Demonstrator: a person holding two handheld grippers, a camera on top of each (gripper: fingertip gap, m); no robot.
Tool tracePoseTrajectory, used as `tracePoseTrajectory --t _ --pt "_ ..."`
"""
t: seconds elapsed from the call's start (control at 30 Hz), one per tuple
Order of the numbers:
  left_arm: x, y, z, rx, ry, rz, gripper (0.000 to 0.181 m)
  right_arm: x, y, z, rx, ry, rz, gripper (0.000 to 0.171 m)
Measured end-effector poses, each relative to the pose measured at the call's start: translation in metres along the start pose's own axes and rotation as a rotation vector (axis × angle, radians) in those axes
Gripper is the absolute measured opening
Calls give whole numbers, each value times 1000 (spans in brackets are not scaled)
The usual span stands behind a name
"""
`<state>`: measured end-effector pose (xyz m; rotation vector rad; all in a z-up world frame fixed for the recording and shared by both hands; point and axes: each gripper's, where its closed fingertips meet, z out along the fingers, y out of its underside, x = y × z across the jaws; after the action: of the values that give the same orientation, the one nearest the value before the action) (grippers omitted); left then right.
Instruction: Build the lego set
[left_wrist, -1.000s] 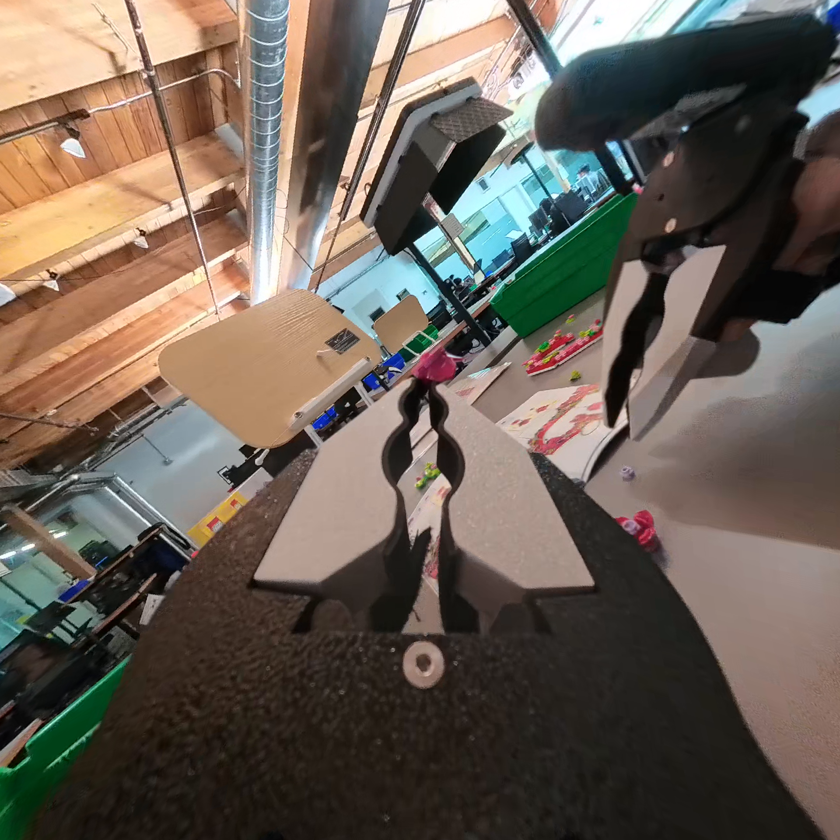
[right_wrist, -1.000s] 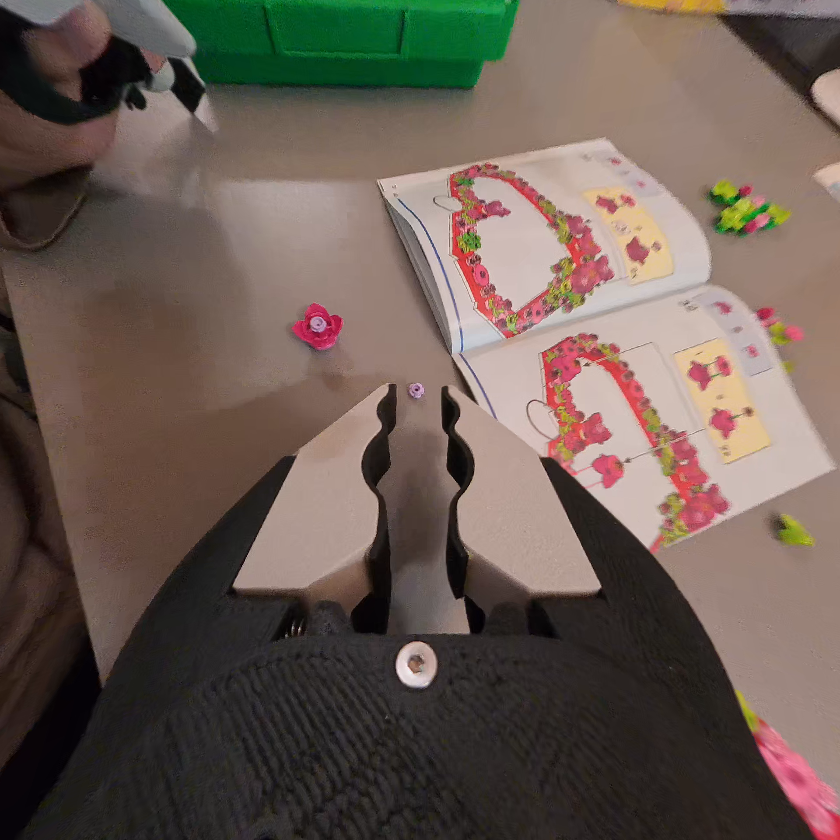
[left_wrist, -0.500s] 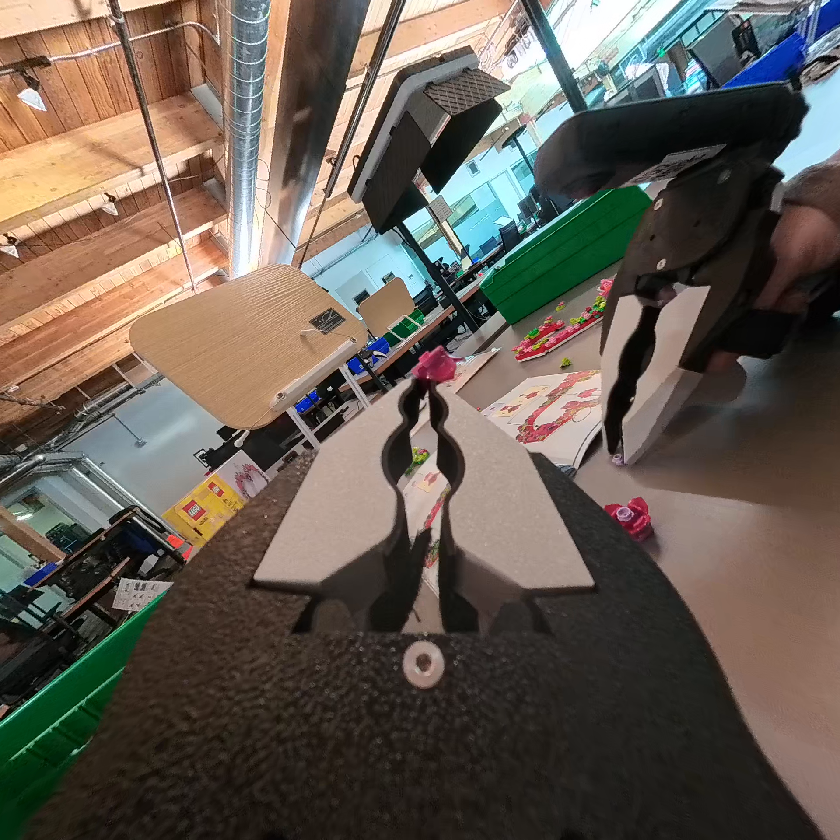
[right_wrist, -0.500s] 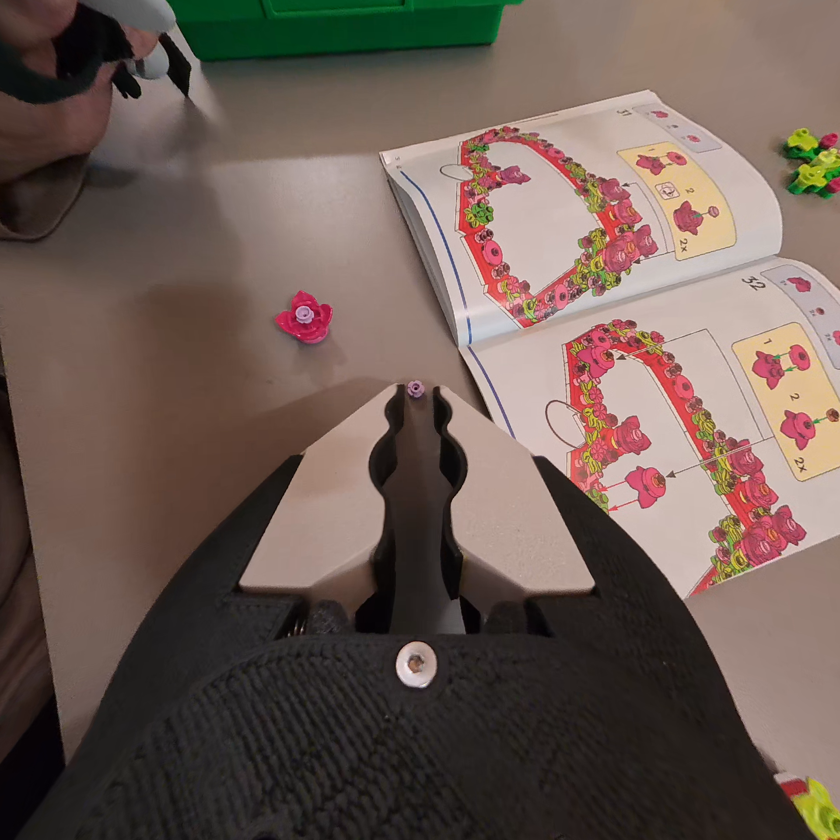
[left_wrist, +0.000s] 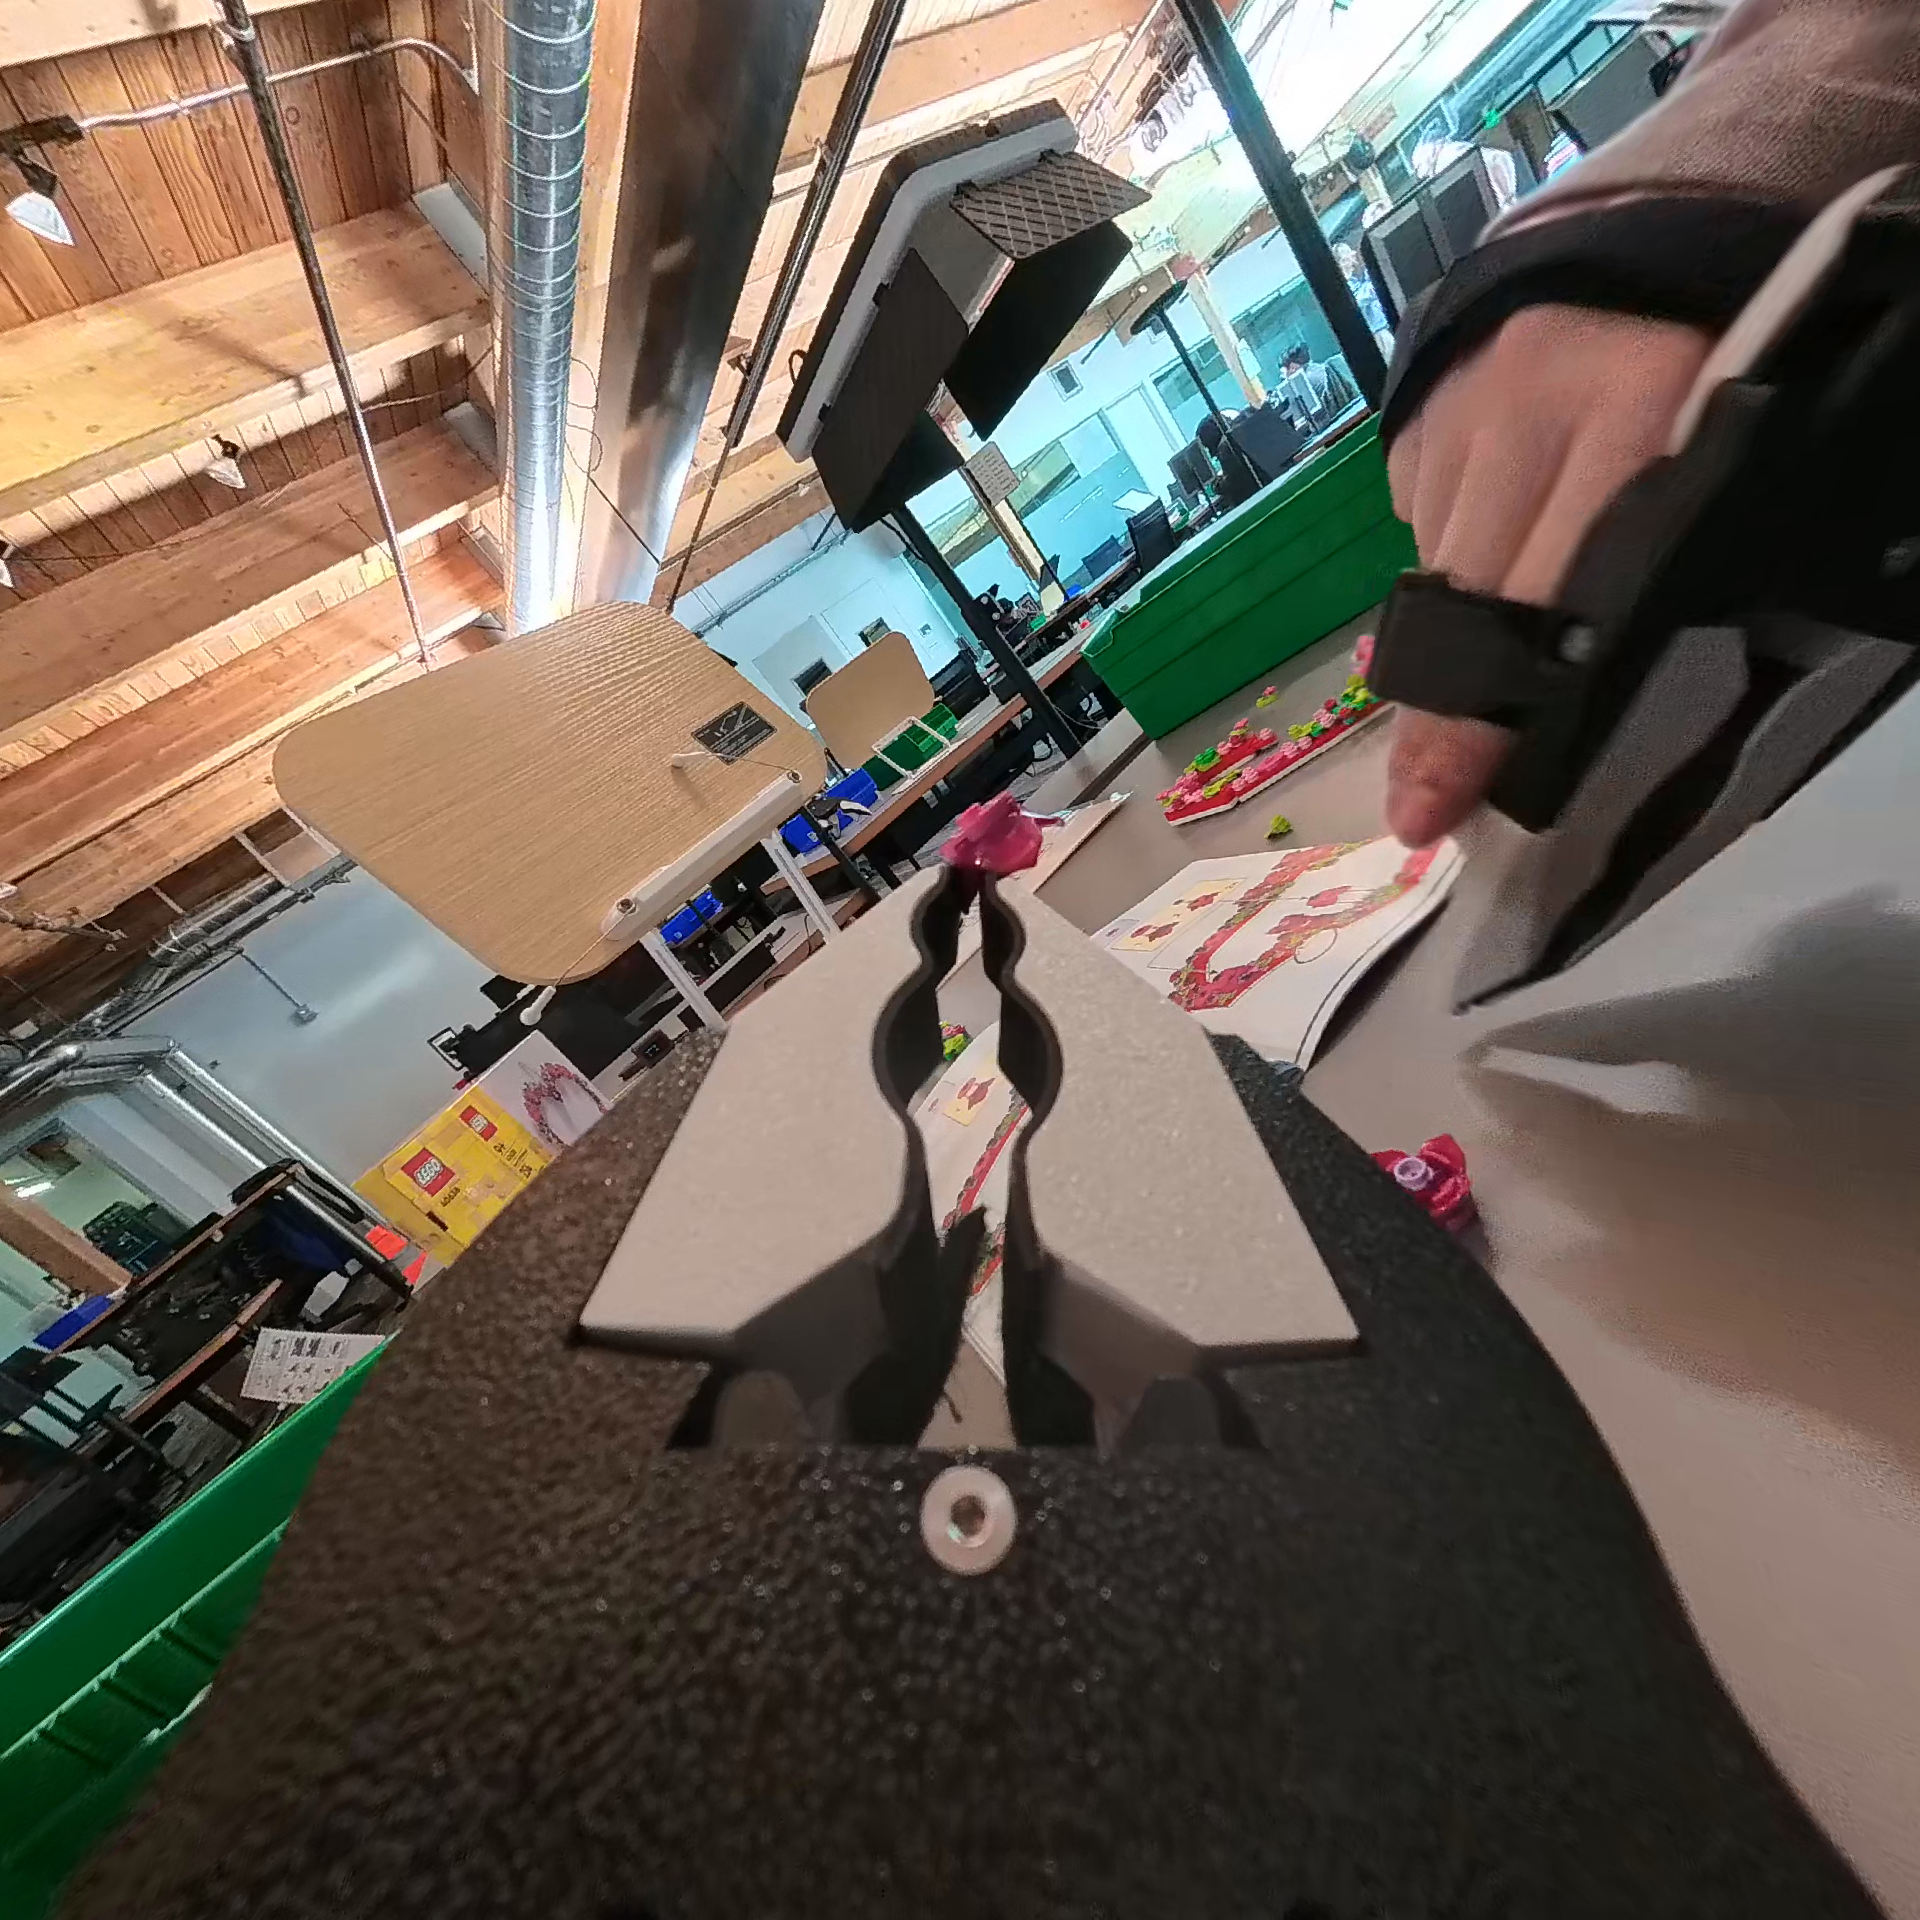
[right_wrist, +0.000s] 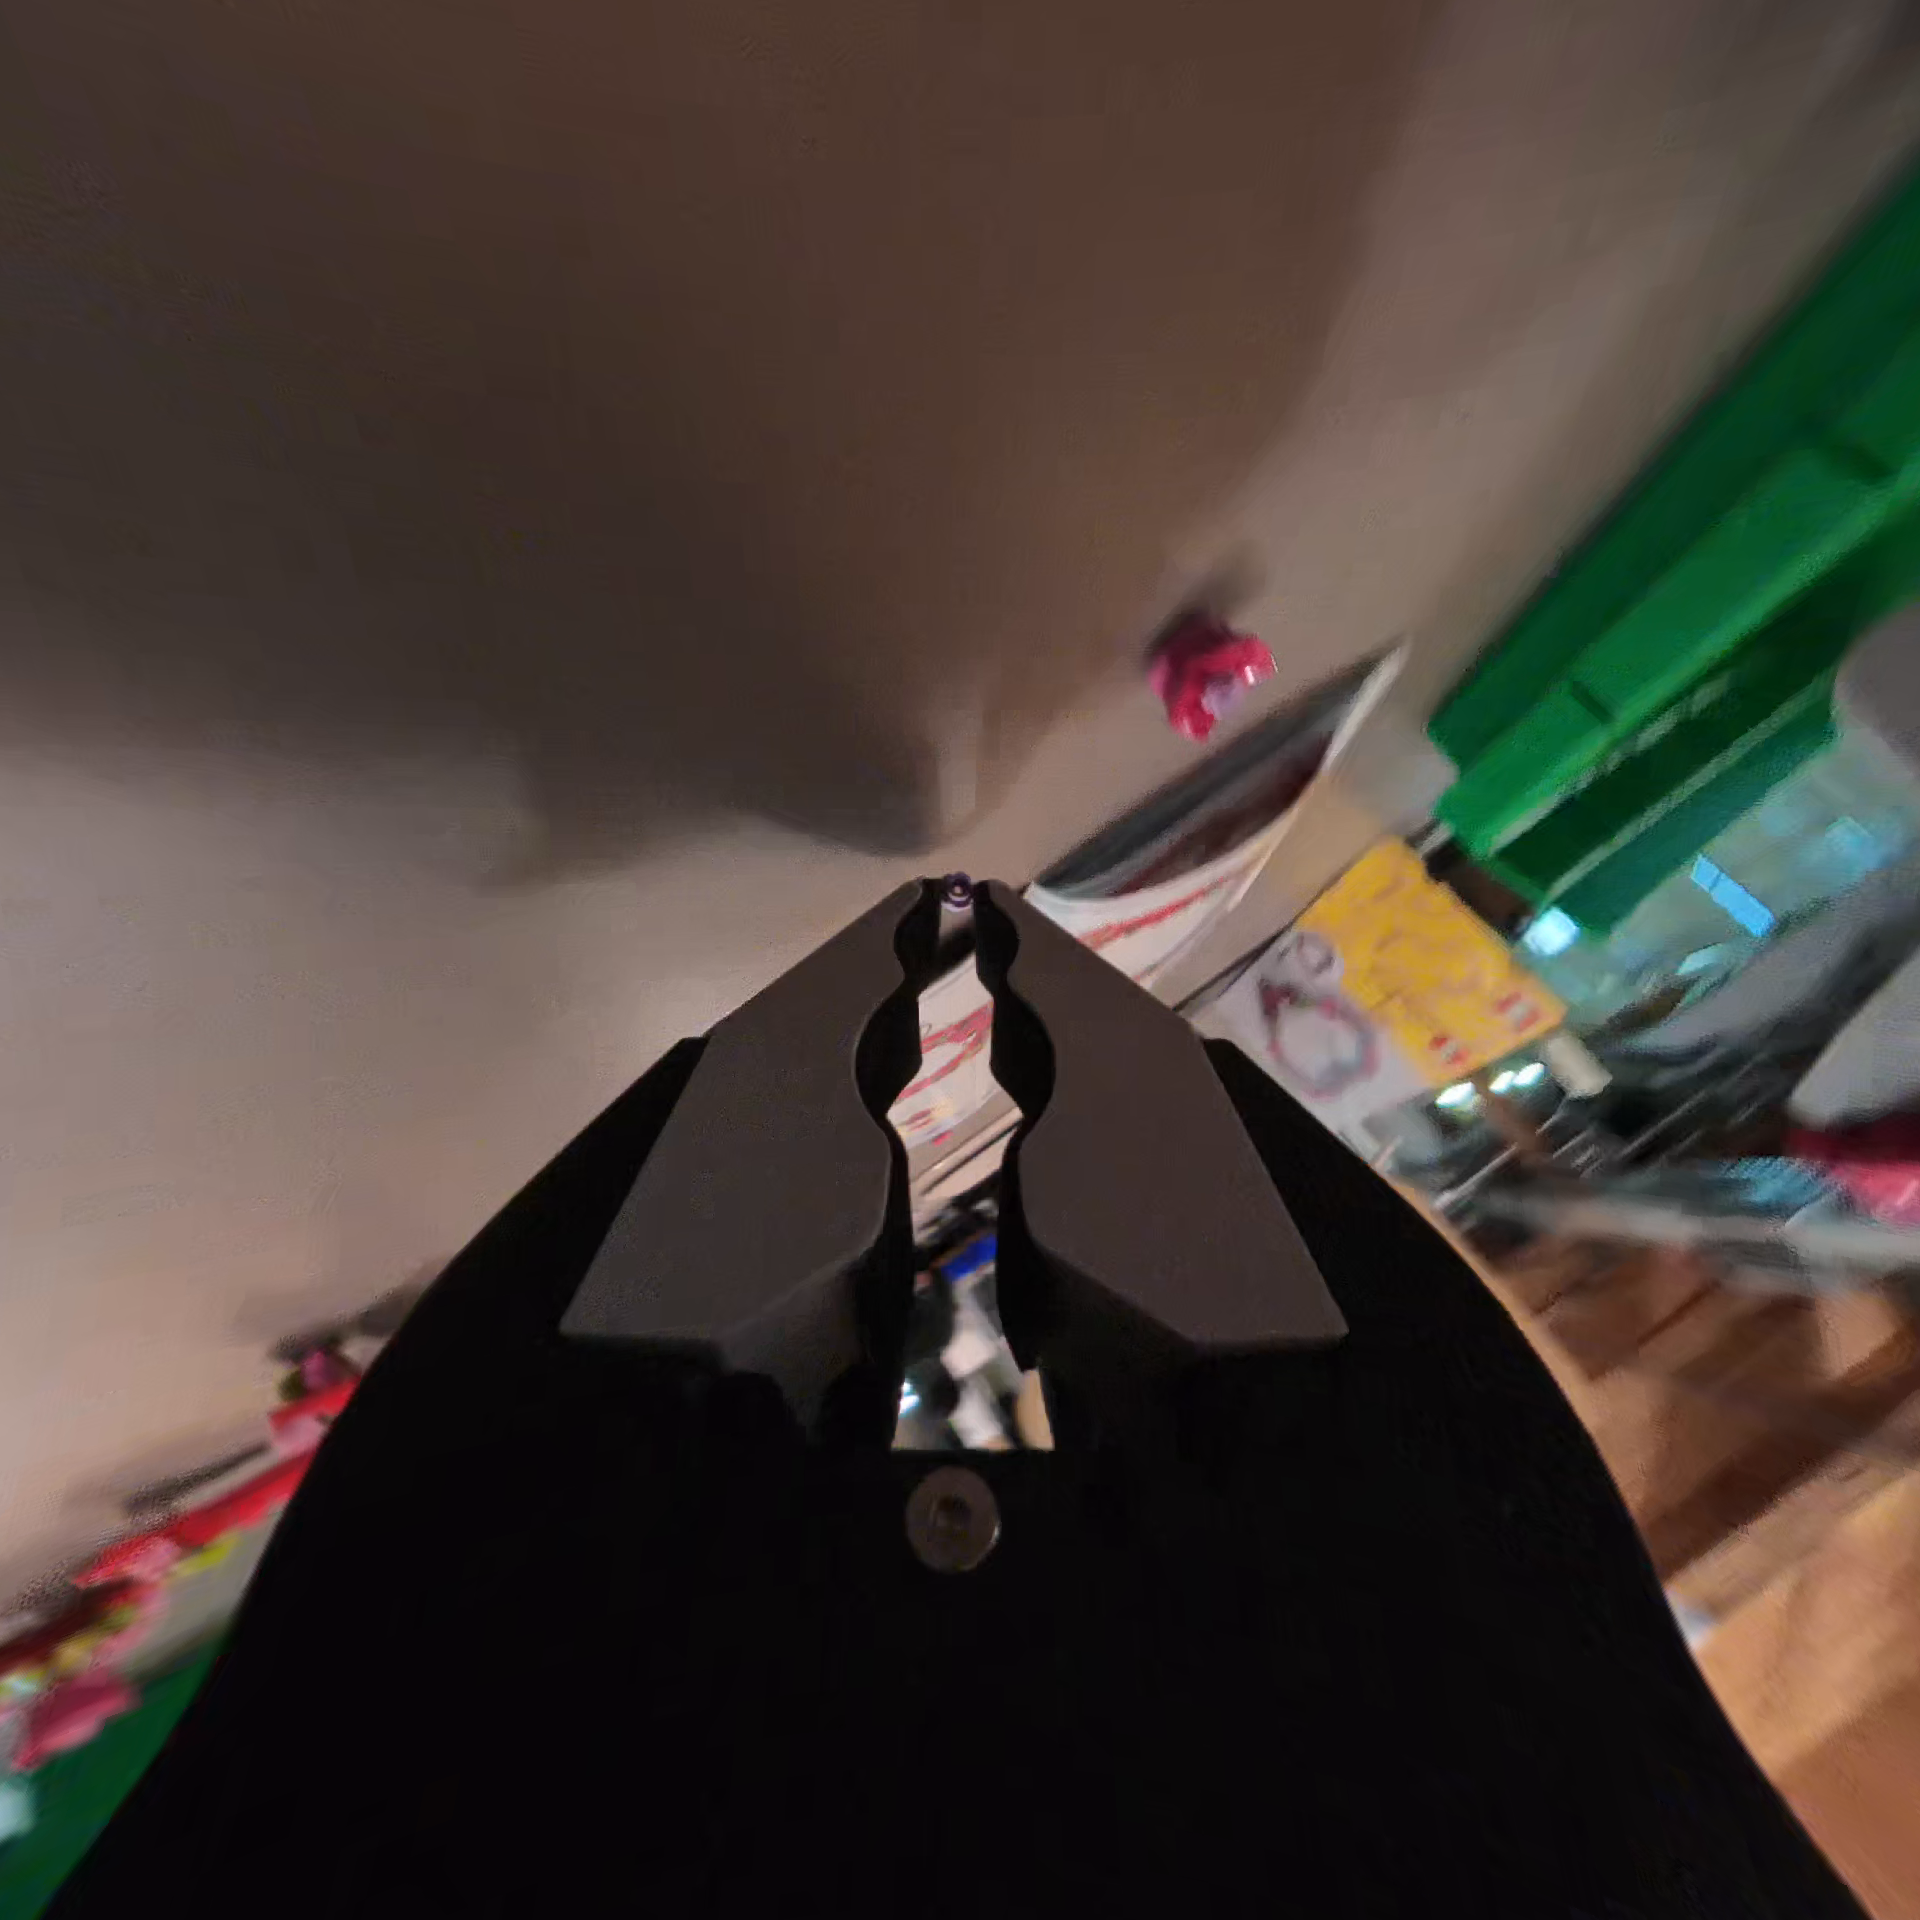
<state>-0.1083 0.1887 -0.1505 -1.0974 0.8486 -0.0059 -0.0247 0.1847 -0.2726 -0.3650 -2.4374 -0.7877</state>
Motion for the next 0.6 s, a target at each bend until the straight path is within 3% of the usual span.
tracePoseTrajectory --t 0.13,0.23,0.6 --pt "1 -1 0 1 4 2 1 -5 -17 -6 49 -17 -262 5" --pt "2 -2 0 4 7 4 1 -3 -32 -13 125 2 -318 5" --pt "6 -3 0 8 25 4 1 -12 -53 -40 219 -14 -219 15"
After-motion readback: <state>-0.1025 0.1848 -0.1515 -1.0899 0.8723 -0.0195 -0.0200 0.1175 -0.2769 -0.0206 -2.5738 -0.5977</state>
